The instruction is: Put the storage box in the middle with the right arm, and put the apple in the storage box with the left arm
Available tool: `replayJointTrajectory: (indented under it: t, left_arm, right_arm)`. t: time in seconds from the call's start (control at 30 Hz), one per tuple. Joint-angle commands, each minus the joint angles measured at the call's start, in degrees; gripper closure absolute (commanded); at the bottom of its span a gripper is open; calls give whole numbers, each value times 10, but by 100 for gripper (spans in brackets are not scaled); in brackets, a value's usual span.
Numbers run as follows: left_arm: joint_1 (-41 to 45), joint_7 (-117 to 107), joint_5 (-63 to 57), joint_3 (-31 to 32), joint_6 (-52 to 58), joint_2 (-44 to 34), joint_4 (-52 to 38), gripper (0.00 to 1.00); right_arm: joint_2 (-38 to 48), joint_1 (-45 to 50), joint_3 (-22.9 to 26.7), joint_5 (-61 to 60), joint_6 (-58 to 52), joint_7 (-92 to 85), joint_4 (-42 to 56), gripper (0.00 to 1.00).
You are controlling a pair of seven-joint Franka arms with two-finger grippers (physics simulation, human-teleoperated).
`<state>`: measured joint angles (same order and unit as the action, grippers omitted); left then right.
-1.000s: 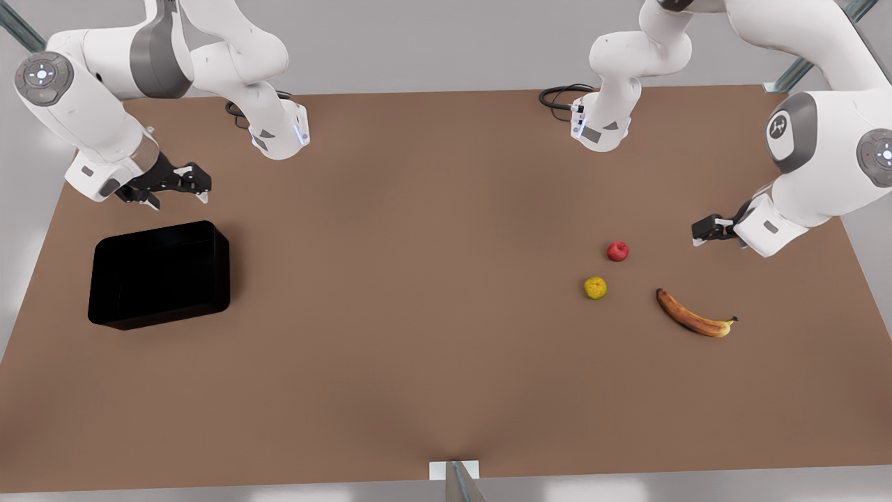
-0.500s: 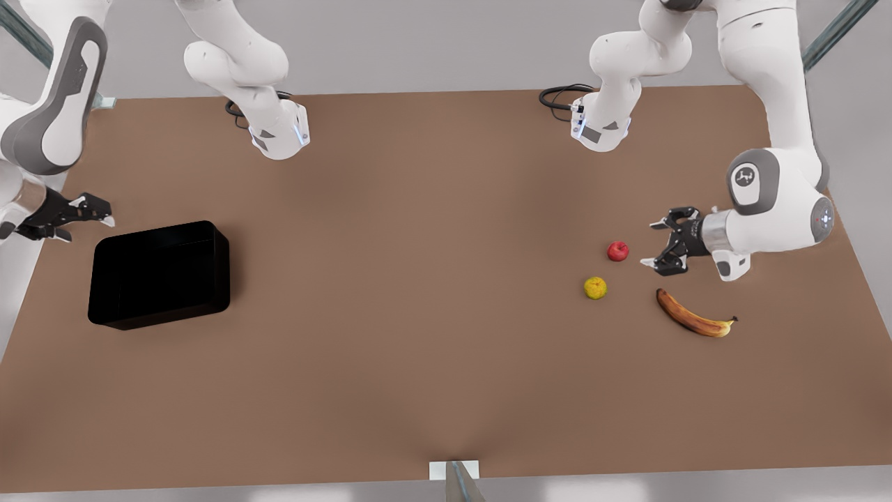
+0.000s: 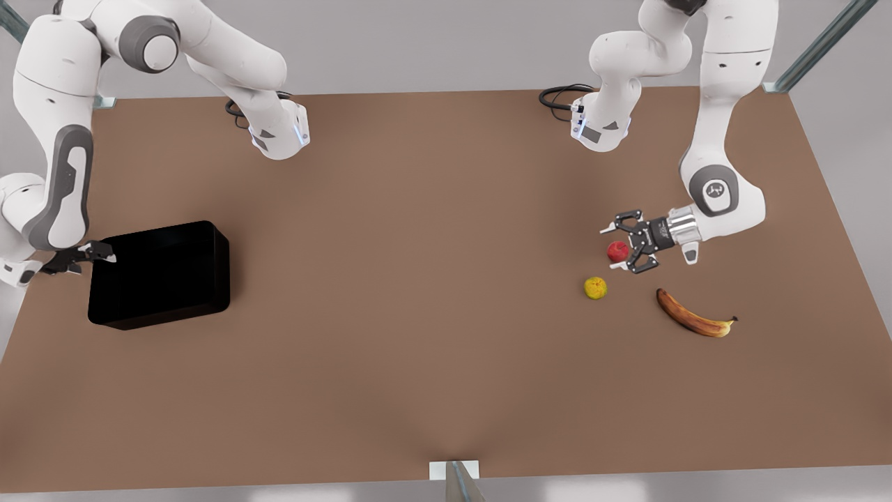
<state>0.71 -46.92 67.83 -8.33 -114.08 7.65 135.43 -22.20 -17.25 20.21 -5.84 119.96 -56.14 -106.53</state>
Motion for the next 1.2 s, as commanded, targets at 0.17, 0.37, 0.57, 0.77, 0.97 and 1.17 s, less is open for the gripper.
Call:
replayJointTrajectory:
  t: [0.17, 0.37, 0.57, 0.77, 0.97, 1.17]
  left_arm:
    - [2, 41, 42, -46, 18, 12, 15, 0]
    - [8, 73, 63, -36, 3, 25, 30, 0]
    - [8, 95, 65, -37, -22, 47, 40, 0]
    - [-4, 188, 106, -47, 5, 91, 47, 0]
    - [-67, 279, 120, -55, 54, 149, 48, 0]
    - [-76, 333, 172, -55, 82, 187, 54, 0]
  right_arm:
    - [-41, -39, -2, -38, 46, -25, 4, 0]
    - [-106, -59, -2, -76, 99, -41, 12, 0]
    - [-125, -57, -3, -91, 98, -41, 11, 0]
    - [-130, -60, -2, -88, 100, -64, 14, 28]
    - [-136, -59, -2, -90, 93, -63, 20, 79]
    - [-138, -61, -2, -89, 77, -67, 31, 79]
